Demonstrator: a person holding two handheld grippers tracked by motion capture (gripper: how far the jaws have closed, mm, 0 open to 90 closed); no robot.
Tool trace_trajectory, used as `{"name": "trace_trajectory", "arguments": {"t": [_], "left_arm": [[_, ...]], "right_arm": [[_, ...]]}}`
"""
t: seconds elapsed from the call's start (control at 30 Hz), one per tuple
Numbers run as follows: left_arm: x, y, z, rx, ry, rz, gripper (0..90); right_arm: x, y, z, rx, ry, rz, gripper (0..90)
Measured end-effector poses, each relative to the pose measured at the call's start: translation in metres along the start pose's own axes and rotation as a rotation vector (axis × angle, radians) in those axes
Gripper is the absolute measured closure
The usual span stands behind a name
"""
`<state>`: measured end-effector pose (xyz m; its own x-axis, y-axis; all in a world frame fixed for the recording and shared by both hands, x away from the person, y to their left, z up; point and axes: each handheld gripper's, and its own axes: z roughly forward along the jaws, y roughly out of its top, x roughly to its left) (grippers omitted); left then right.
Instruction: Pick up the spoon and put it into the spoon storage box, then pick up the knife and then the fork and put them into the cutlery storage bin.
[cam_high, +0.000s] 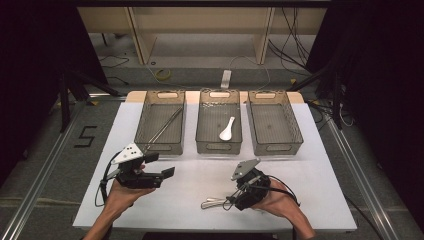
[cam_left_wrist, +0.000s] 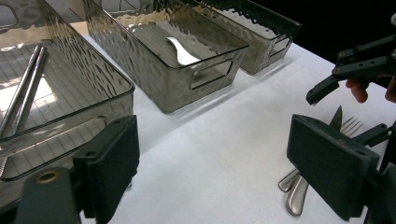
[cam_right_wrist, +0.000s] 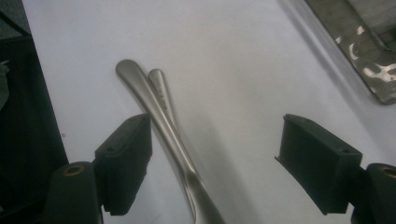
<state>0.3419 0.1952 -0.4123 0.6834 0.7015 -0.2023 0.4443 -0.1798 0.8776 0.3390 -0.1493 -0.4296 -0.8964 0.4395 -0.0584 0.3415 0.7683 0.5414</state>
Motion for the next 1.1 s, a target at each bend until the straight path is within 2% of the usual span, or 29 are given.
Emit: {"name": "trace_trajectory", "arguments": {"t": [0.33, 0.57, 0.6, 0.7, 0.77, 1.1], "left_arm": [[-0.005, -0.003, -0.001, 0.004, -0.003, 0.018, 16.2], [-0.006, -0.004, -0.004, -0.014, 0.001, 0.014, 15.9], [-0.006, -0.004, -0.004, -0.014, 0.003, 0.015, 15.9], [-0.005, -0.005, -0.003, -0.014, 0.004, 0.013, 15.8], [-0.004, -0.005, -0.003, -0.008, 0.005, 0.019, 15.8], [-0.007, -0.006, -0.001, 0.007, 0.005, 0.045, 15.8]], "right_arm": [[0.0, 0.001, 0.012, 0.102, 0.026, -0.028, 28.5], [0.001, 0.001, 0.015, 0.125, 0.044, -0.039, 31.0], [0.001, 0.001, 0.016, 0.132, 0.047, -0.052, 31.0], [0.002, 0.001, 0.019, 0.151, 0.047, -0.044, 31.0], [0.001, -0.001, 0.02, 0.158, 0.05, -0.056, 31.1], [0.001, 0.001, 0.023, 0.191, 0.069, -0.073, 42.2]]}}
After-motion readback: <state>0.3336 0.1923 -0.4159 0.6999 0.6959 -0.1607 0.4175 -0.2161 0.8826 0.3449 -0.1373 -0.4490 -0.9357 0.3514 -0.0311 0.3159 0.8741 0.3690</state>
